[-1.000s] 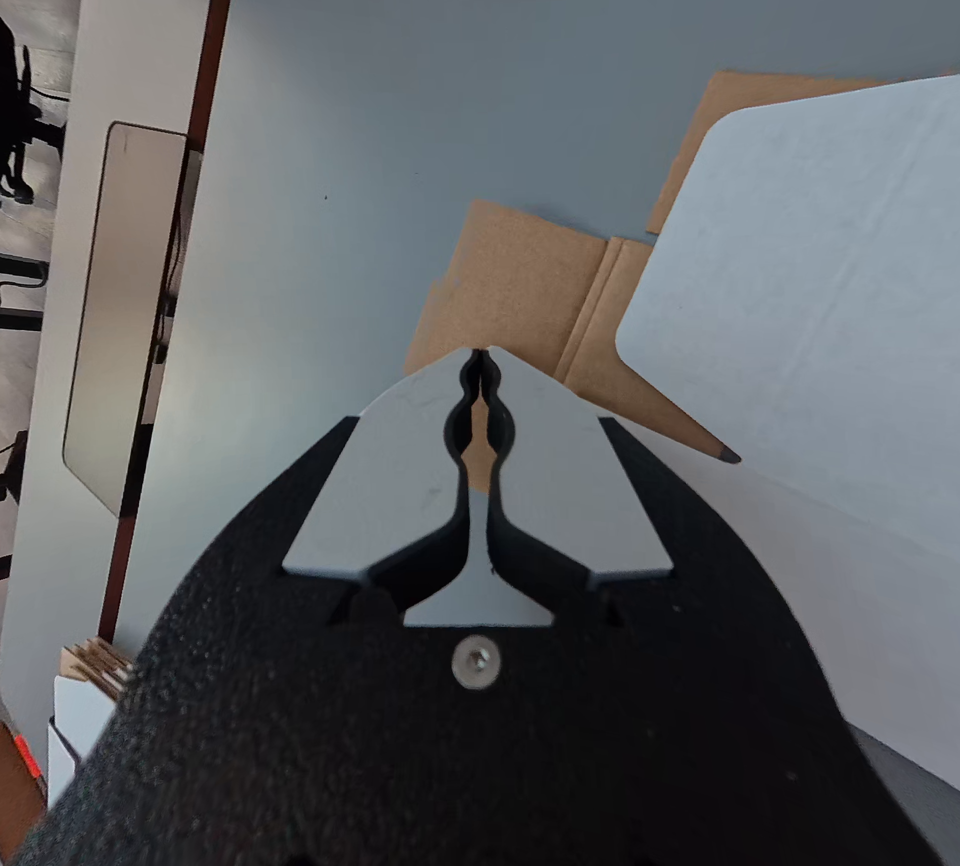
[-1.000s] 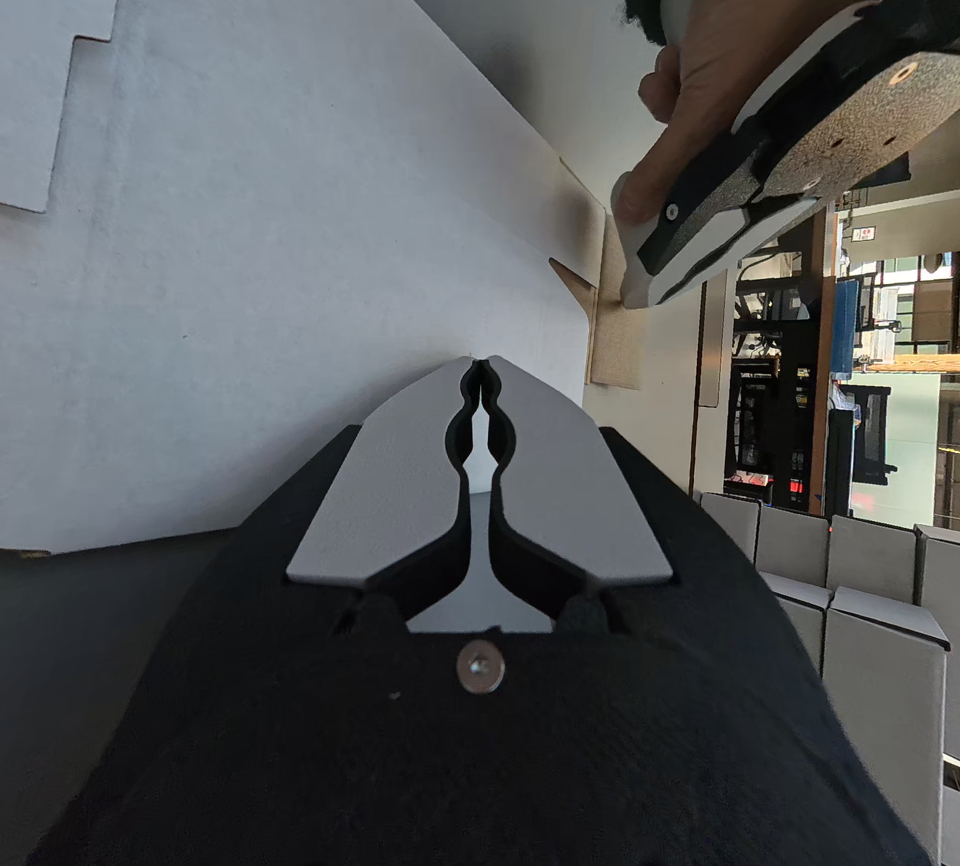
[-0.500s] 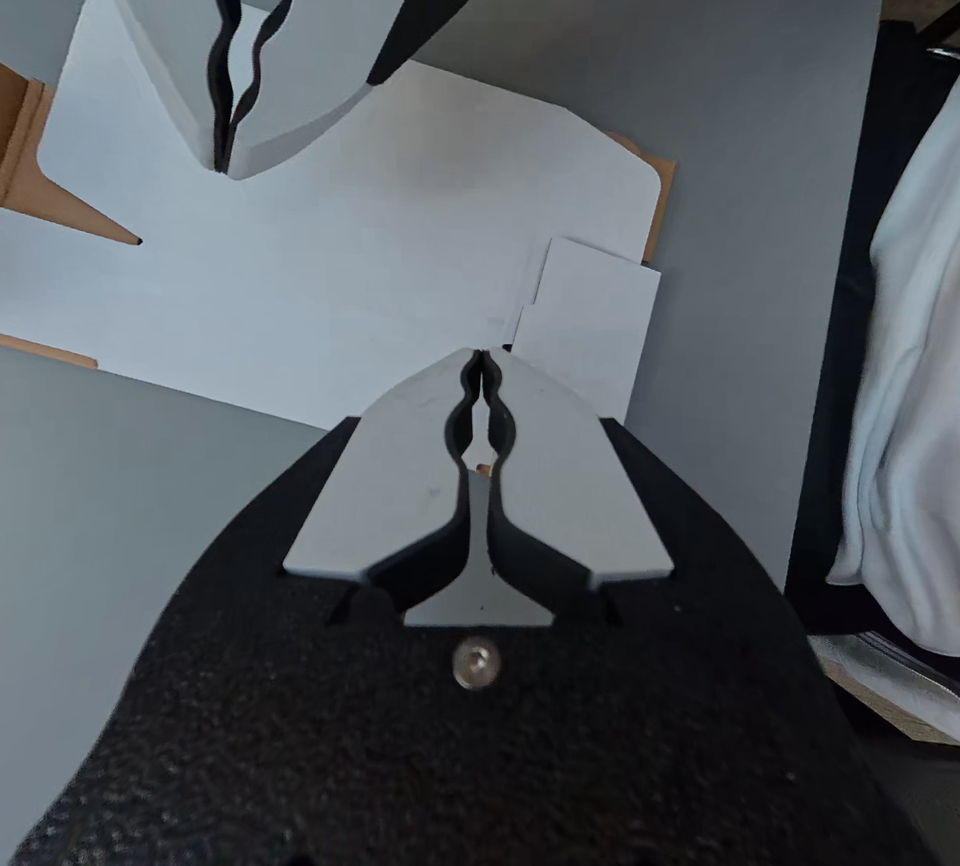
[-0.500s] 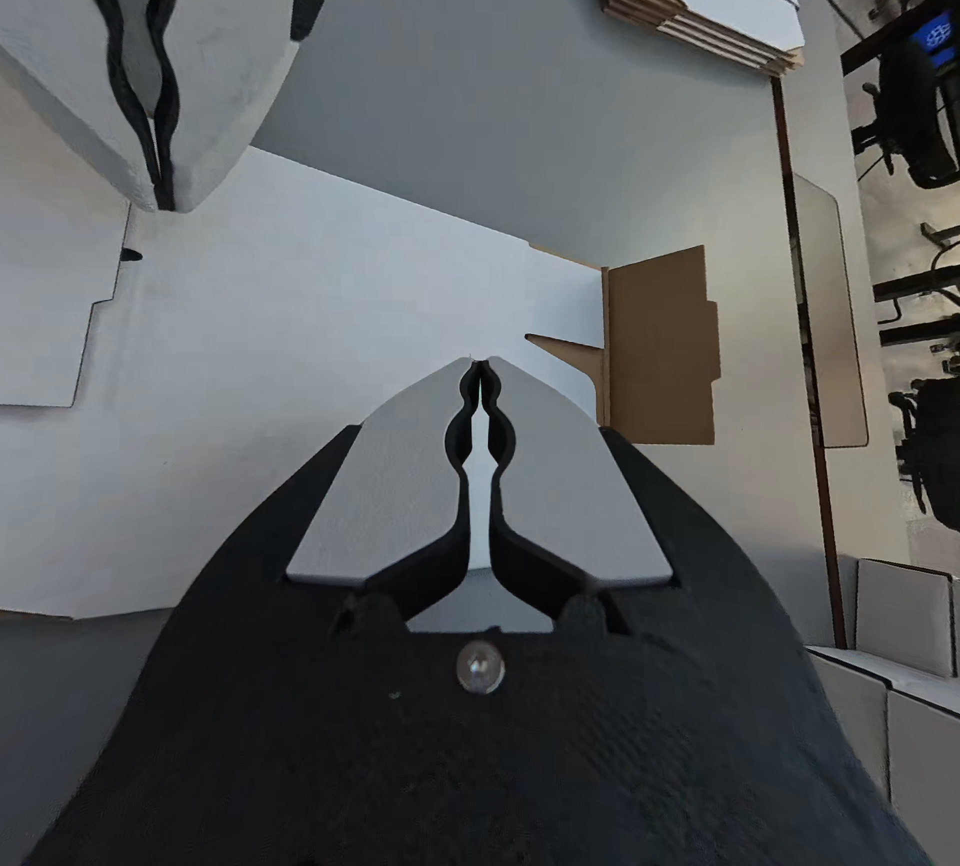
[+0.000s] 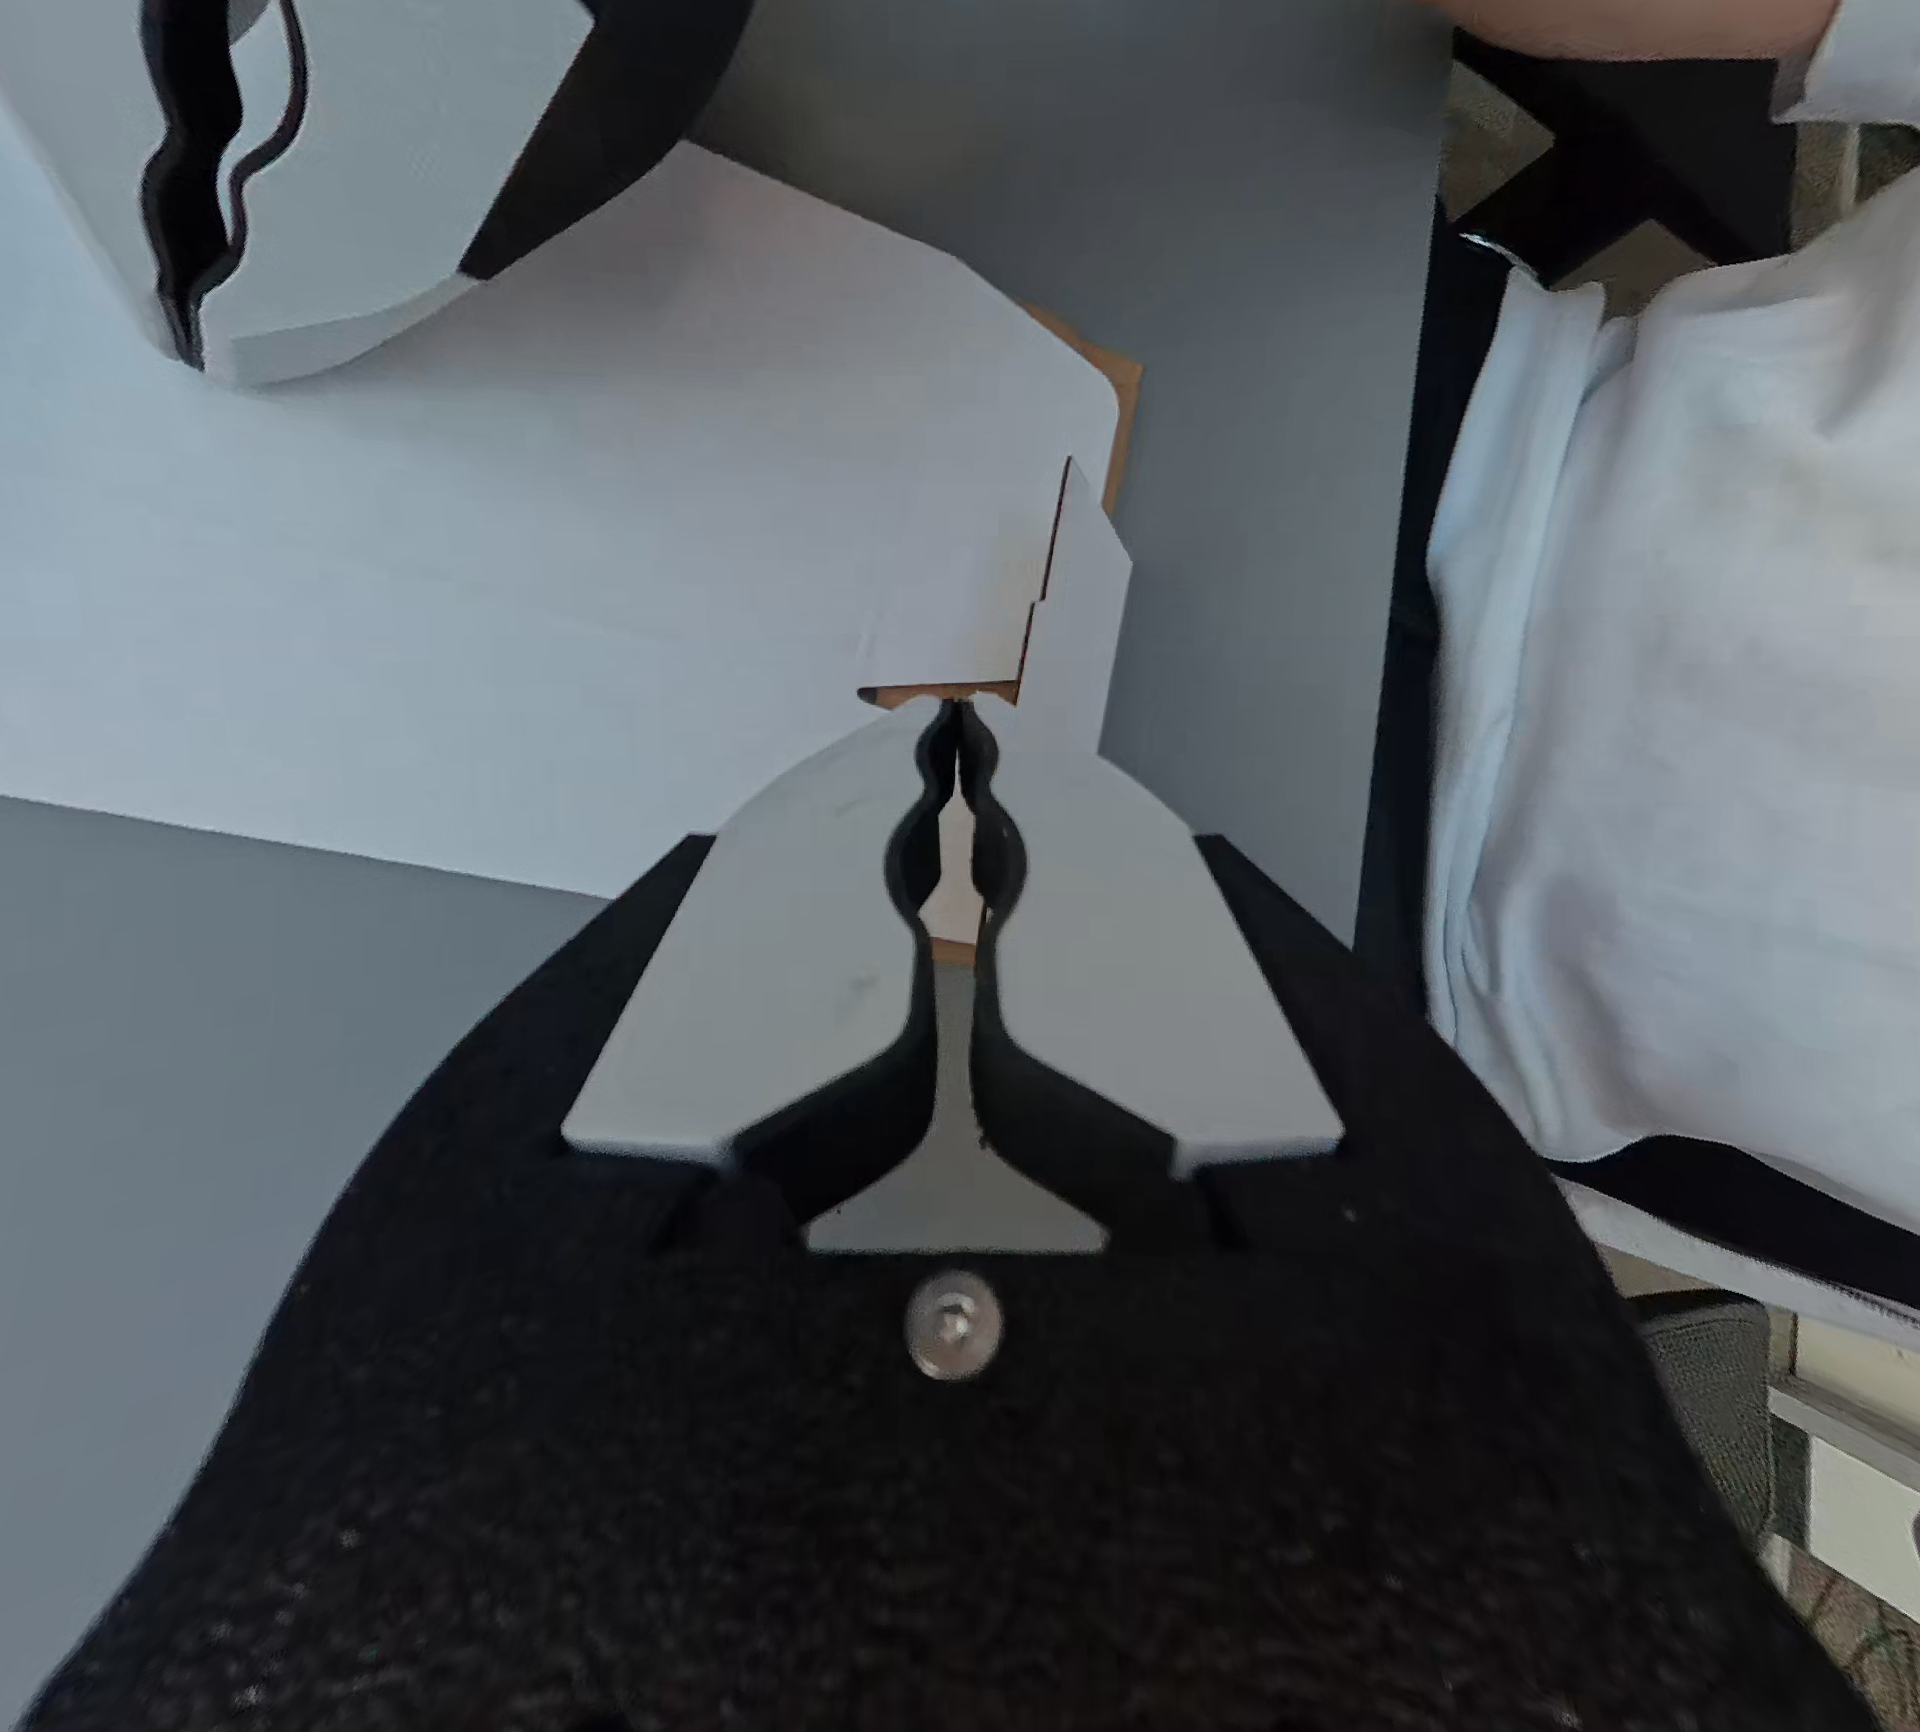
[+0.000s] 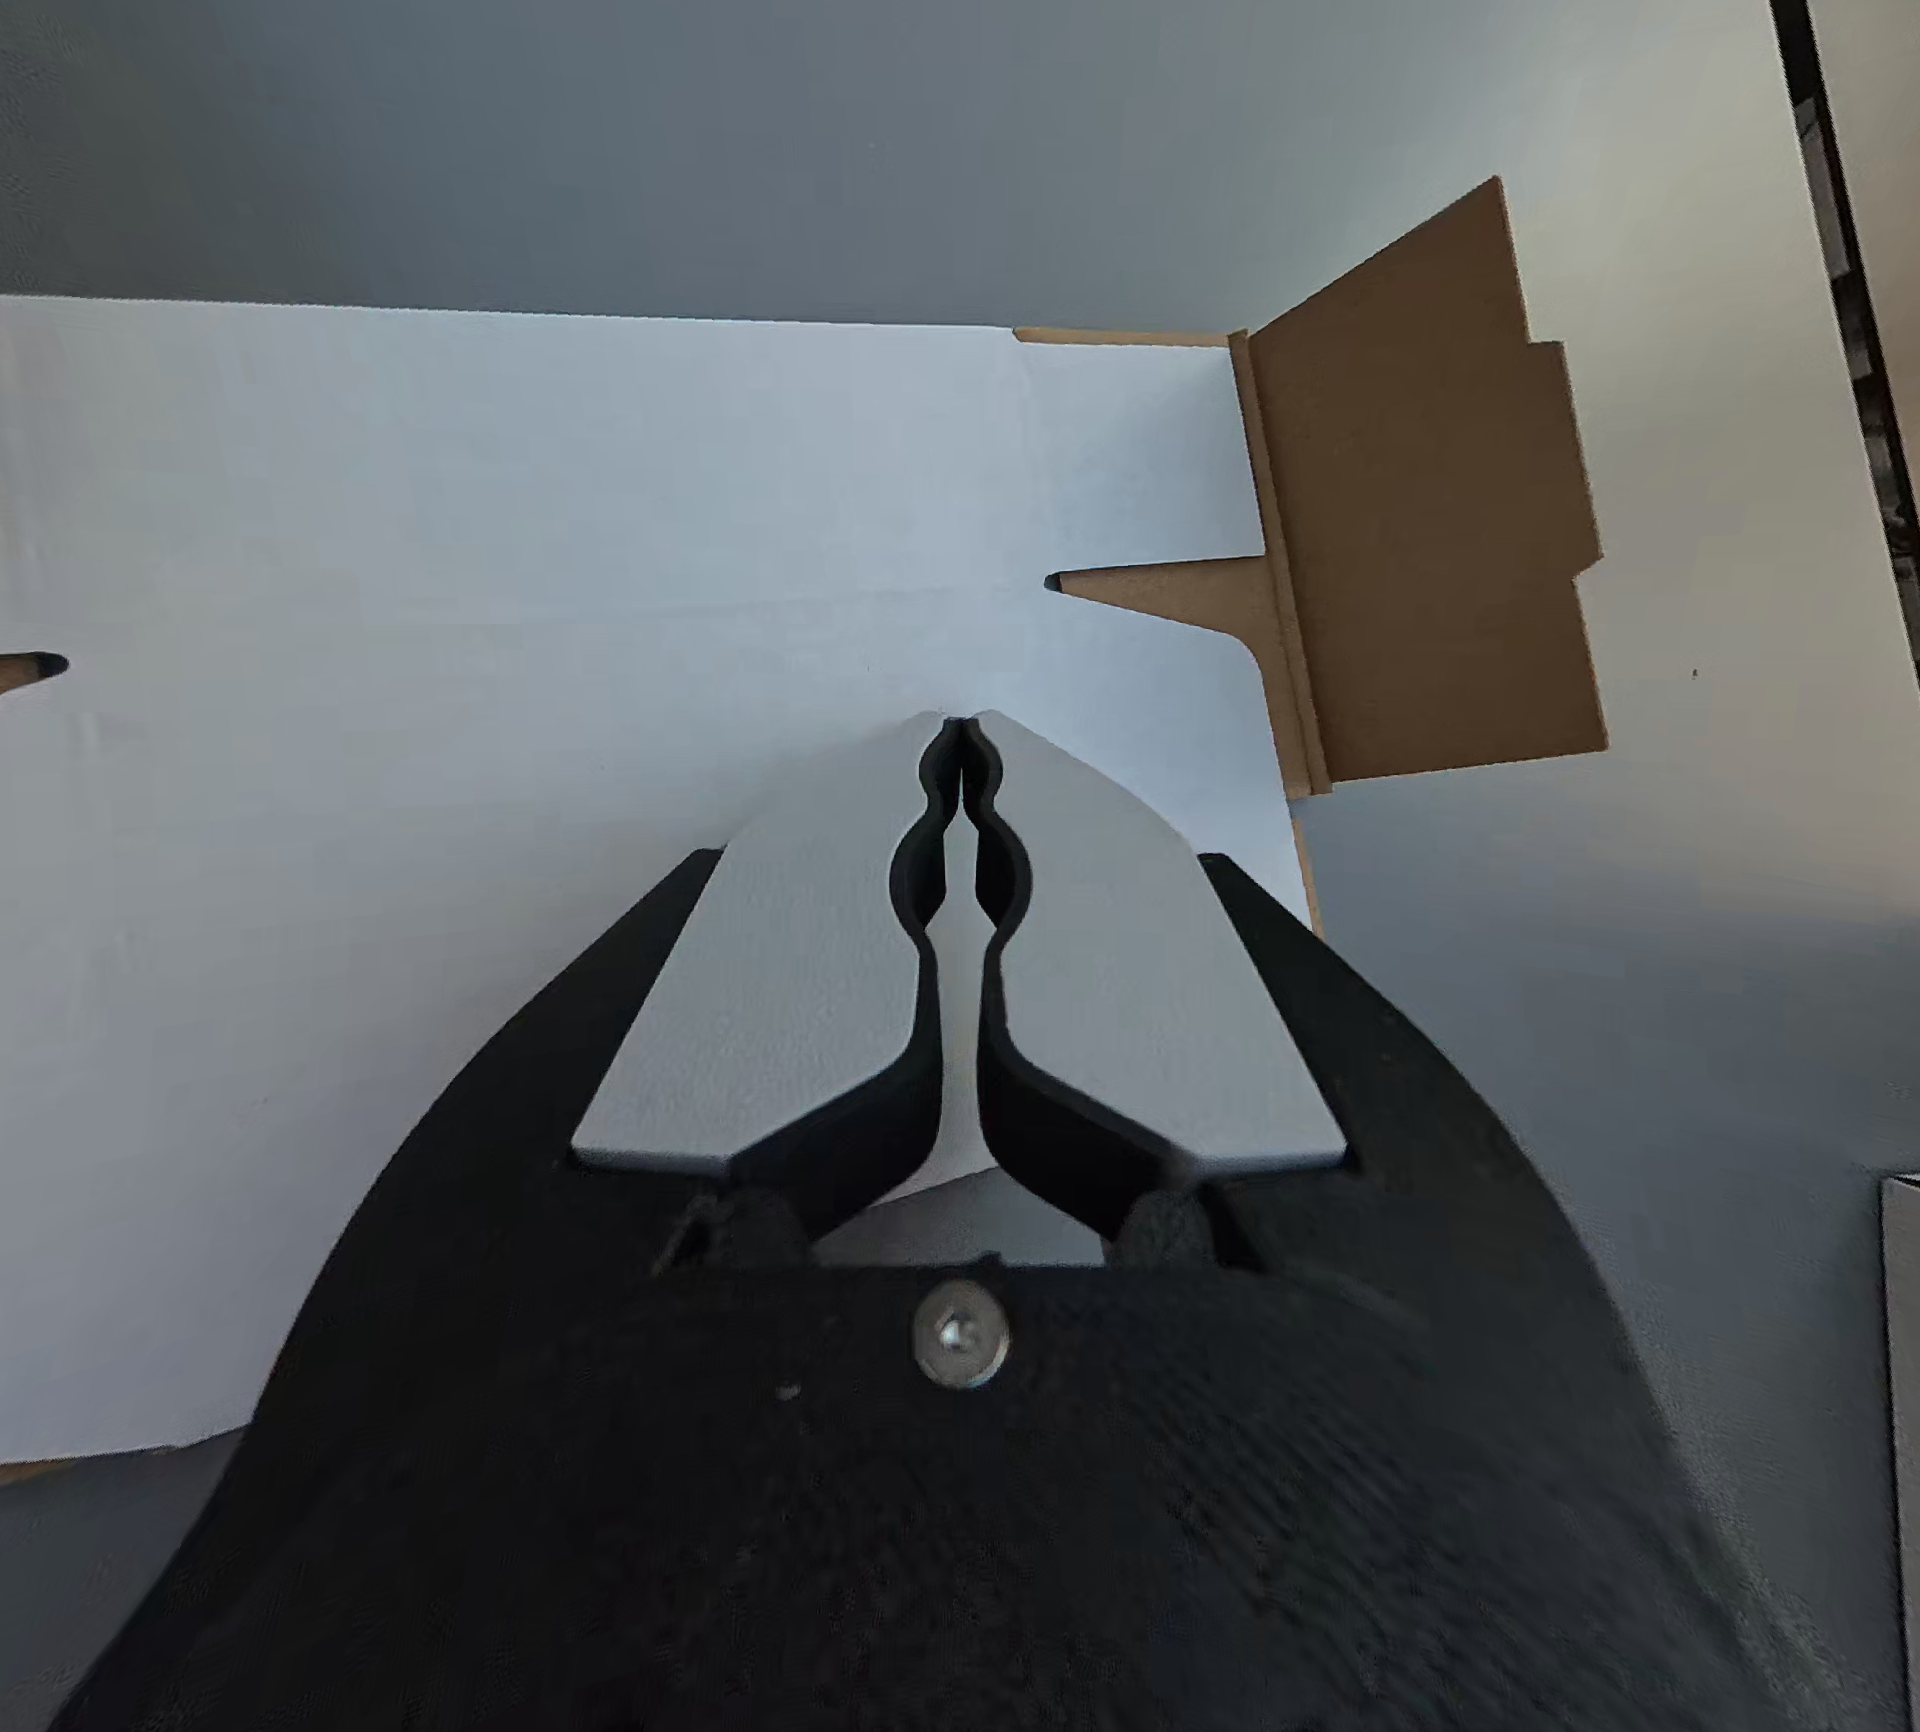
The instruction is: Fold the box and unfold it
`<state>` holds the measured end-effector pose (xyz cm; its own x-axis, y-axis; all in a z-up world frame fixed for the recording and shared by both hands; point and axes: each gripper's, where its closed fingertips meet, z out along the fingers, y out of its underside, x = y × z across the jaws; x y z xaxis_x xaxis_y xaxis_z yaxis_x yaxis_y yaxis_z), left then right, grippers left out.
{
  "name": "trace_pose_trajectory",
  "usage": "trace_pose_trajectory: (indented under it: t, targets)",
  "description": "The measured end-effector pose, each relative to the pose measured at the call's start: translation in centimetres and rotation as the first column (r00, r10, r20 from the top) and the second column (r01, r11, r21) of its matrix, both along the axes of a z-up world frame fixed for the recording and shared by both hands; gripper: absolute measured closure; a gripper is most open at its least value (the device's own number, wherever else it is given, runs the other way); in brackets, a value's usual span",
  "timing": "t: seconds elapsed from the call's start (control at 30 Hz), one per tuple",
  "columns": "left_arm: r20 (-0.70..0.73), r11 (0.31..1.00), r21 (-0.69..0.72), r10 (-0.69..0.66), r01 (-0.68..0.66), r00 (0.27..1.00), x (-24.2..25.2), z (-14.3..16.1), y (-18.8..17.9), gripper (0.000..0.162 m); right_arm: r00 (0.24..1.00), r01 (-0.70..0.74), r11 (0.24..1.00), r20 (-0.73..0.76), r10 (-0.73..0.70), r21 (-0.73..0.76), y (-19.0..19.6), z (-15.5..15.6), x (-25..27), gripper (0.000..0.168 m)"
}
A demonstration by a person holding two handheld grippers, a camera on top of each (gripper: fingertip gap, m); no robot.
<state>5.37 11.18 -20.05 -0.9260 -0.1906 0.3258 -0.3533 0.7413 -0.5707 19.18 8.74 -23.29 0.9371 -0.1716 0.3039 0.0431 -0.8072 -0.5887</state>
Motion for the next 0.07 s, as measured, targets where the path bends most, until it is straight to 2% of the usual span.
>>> trace_pose_trajectory:
  t: [0.03, 0.07]
  targets:
    - [0.009, 1.000, -0.017, -0.021, 0.021, 1.000, -0.9, 0.6, 0.0, 0.162, 1.000, 0.004, 1.000, -0.010, -0.004, 0.021, 0.0, 0.0, 0.0, 0.168]
    - [0.009, 0.999, -0.028, -0.043, 0.043, 0.999, -2.0, 1.1, 0.0, 0.162, 1.000, 0.003, 1.000, -0.008, -0.003, 0.018, 0.0, 0.1, 0.0, 0.168]
